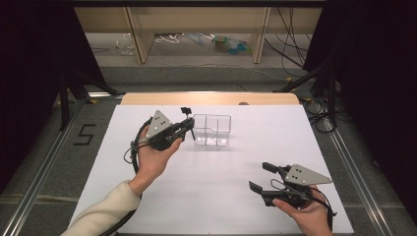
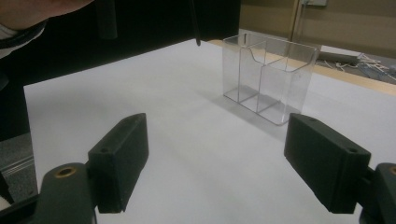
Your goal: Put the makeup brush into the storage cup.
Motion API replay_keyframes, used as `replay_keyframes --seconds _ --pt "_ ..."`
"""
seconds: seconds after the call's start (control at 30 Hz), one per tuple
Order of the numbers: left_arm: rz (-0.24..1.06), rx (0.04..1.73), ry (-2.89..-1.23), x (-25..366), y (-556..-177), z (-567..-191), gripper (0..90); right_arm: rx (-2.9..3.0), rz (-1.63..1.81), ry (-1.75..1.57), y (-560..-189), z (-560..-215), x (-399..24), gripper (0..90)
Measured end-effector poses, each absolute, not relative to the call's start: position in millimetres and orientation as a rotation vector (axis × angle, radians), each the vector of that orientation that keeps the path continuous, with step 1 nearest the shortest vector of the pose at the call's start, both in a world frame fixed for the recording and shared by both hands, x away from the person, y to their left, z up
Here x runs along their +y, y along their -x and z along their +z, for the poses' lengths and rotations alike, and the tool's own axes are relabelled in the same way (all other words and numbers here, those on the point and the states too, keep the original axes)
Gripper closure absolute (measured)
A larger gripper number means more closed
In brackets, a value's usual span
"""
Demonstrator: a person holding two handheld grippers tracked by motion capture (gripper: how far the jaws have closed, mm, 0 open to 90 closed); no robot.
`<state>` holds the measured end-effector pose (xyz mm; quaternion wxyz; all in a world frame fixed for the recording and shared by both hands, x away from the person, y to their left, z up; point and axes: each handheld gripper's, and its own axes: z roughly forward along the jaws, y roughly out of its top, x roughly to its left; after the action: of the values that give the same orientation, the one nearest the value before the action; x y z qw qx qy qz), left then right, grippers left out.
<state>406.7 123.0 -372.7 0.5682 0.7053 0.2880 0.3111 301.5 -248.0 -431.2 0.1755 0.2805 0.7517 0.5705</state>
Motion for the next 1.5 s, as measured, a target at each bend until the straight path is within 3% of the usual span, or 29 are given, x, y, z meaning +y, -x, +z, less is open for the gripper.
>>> replay_keyframes --seconds 1.5 --pt "0.753 0.674 -1.669 124 -421 -367 84.9 2.131 1.617 -0.794 -302 -432 -248 22.9"
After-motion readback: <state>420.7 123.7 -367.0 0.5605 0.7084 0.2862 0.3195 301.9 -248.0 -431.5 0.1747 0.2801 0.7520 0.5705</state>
